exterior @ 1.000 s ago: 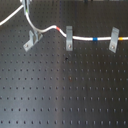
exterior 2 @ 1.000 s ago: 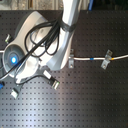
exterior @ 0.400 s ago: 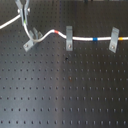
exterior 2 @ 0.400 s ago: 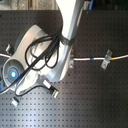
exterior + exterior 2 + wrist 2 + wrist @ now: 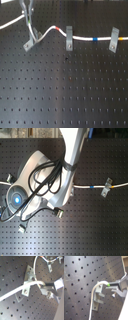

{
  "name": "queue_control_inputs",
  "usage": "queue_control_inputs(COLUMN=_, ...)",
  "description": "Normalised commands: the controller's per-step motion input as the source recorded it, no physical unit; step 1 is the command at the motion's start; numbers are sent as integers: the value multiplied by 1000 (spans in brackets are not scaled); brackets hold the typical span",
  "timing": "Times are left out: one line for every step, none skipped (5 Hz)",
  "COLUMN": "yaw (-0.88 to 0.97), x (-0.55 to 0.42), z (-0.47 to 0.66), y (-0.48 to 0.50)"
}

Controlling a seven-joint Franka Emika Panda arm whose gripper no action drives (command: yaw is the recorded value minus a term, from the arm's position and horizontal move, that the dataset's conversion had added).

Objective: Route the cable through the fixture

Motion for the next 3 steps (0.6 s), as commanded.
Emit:
queue_control_inputs(yaw=-297, x=-381, z=-69, y=-285)
queue_control_inputs(yaw=-254, x=-440, z=10, y=-335)
queue_control_inputs(yaw=-314, x=-320, z=14, y=-377)
